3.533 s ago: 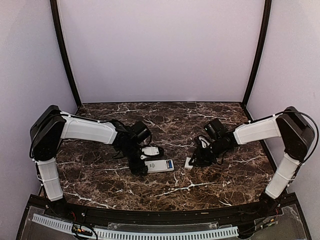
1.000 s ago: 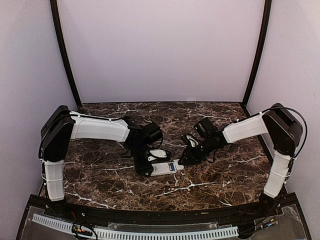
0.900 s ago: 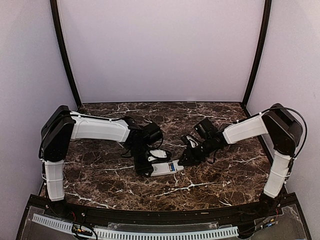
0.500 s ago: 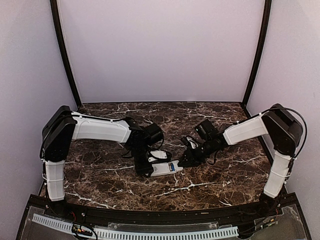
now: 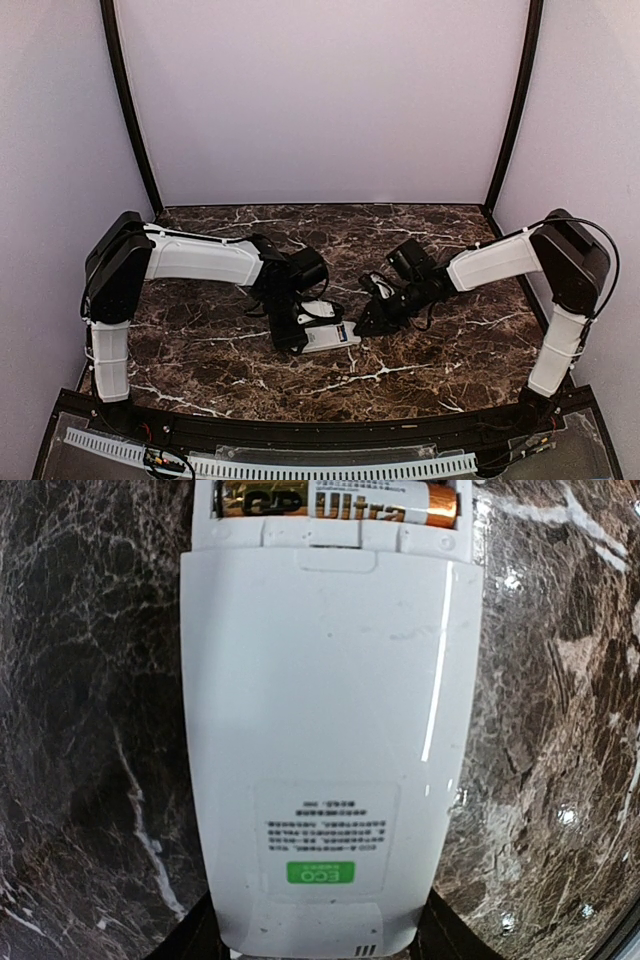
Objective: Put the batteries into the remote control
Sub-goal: Load the battery cover onto the remote control without the battery cover.
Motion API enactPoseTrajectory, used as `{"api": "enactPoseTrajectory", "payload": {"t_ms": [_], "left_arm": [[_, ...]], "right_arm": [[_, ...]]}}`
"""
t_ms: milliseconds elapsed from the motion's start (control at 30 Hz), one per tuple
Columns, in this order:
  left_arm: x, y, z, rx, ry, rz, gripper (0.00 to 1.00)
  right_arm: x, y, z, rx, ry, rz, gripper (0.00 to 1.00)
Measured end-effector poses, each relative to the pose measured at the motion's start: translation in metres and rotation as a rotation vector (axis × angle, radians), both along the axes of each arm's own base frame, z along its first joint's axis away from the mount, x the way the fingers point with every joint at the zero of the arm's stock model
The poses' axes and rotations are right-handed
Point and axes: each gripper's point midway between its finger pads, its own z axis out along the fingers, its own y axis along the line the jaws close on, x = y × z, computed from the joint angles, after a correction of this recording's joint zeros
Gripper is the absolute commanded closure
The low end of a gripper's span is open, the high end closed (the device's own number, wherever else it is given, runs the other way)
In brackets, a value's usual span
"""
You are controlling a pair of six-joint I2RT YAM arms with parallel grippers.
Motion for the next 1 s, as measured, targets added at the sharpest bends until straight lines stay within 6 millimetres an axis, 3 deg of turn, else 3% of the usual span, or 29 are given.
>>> {"api": "enactPoseTrajectory", "payload": {"t_ms": [367,467,667,1000], "left_arm": [[0.000,-0.001,0.000,-0.003,0.002,-0.001,0.42],[-0.001,-0.001,-0.001,-0.008,0.004,-0.003,0.40],[0.000,-0.006,0.000,-0.042,-0.004,-0.010,0.36],[0.001,-0.011,0.000,-0.075,-0.015,-0.013,0.36]], "right_arm": [[0.009,-0.003,0.005,-0.048,-0.046,0.003,0.73],[0.011,-0.003,0.007,-0.058,-0.061,0.008,0.77],[0.013,-0.003,0.016,-0.059,-0.082,0.019,1.00],[0.010,0.015,0.024,0.039,-0.048,0.036,1.00]]}}
